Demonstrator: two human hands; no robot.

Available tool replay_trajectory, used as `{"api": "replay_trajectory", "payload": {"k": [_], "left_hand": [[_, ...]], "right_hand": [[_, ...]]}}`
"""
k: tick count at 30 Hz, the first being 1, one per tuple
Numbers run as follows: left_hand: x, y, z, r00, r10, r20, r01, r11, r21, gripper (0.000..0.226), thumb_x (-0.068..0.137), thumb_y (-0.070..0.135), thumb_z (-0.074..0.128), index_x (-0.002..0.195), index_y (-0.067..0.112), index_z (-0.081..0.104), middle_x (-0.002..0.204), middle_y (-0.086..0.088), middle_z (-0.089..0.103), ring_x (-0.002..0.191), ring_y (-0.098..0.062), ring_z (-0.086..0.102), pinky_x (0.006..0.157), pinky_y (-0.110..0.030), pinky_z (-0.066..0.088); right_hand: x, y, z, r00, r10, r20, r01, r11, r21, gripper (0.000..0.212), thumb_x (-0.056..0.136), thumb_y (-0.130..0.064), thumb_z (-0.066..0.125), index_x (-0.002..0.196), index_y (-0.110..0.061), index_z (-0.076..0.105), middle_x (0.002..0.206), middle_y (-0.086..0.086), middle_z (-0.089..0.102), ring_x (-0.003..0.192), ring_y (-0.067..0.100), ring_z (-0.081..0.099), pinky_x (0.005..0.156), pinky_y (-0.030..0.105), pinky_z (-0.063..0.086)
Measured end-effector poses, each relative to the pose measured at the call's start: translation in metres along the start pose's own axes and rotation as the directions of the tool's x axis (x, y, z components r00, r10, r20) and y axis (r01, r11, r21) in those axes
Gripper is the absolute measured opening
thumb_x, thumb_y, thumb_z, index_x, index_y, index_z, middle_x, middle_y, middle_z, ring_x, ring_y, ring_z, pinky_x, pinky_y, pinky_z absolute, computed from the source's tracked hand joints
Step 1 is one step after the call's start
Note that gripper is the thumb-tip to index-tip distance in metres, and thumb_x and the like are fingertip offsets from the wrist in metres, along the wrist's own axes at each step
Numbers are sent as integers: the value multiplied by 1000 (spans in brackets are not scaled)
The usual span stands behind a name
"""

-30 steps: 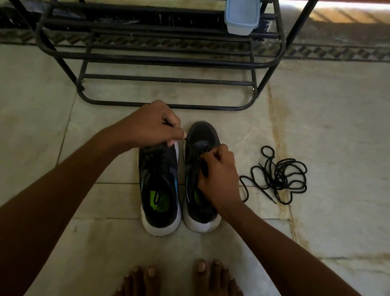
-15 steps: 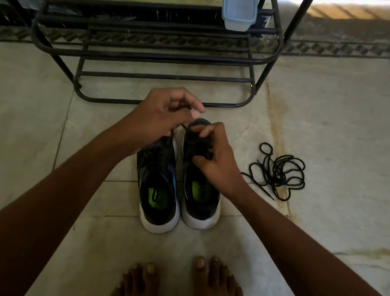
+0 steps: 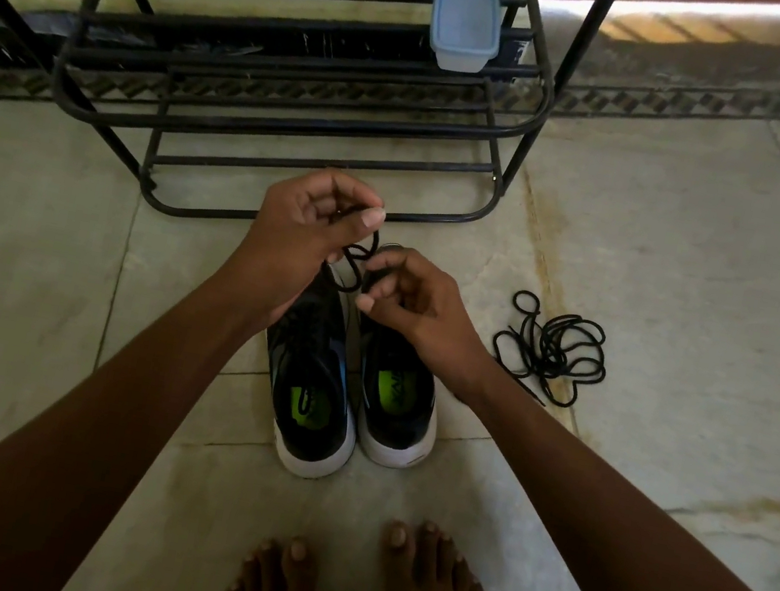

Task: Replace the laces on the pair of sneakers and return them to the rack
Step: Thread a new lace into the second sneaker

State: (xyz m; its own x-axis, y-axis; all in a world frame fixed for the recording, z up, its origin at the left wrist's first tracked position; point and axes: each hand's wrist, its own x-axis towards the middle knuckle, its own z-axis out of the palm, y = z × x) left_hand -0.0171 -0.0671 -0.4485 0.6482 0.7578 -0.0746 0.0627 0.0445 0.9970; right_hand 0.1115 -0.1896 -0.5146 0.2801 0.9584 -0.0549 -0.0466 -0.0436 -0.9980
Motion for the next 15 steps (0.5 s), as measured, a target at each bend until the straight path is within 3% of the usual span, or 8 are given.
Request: {"api": "replay_trajectory", "payload": {"k": [5,10,12,14,15], "left_hand": [[-3,-2,4,1000,-16,11,16,1000,26,7,94,12,72,101,11,71,89,2,74,75,-8,63,57,-24,41],[-7,2,10,999,15,50,-21,992,121,11,94,6,71,104,3,72,92,-12,77,79,-9,72,65,-11,49],[-7,2,10,995,37,97,-53,984,168,12,92,7,73,104,3,73,92,-11,78,85,-17,76,74,-22,56],[-7,1,9,992,58,109,-83,967,240,14,91,12,77,104,6,75,94,-7,78,88,-25,75,79,-41,61],[-7,0,8,993,73,97,-98,955,279,14,91,14,77,103,9,76,95,-4,78,87,-27,73,79,-47,59]], "right_hand": [[2,2,-1,1000,5,-21,-6,999,-48,51,88,-11,78,133,-13,53,73,22,63,67,25,63,69,37,52],[12,14,-2,997,35,-74,-44,991,-123,68,90,-6,72,144,-26,36,69,12,64,62,19,62,65,31,50],[15,14,-4,998,28,-52,-37,985,-171,49,94,-9,68,137,-21,46,70,12,67,57,15,61,59,27,47],[17,13,-7,998,49,-41,-57,972,-229,16,99,-14,63,114,-9,63,70,10,69,53,7,59,58,24,44],[17,14,-8,996,65,-63,-79,965,-249,13,101,-15,60,103,-5,68,70,7,69,53,4,58,59,23,42]]}}
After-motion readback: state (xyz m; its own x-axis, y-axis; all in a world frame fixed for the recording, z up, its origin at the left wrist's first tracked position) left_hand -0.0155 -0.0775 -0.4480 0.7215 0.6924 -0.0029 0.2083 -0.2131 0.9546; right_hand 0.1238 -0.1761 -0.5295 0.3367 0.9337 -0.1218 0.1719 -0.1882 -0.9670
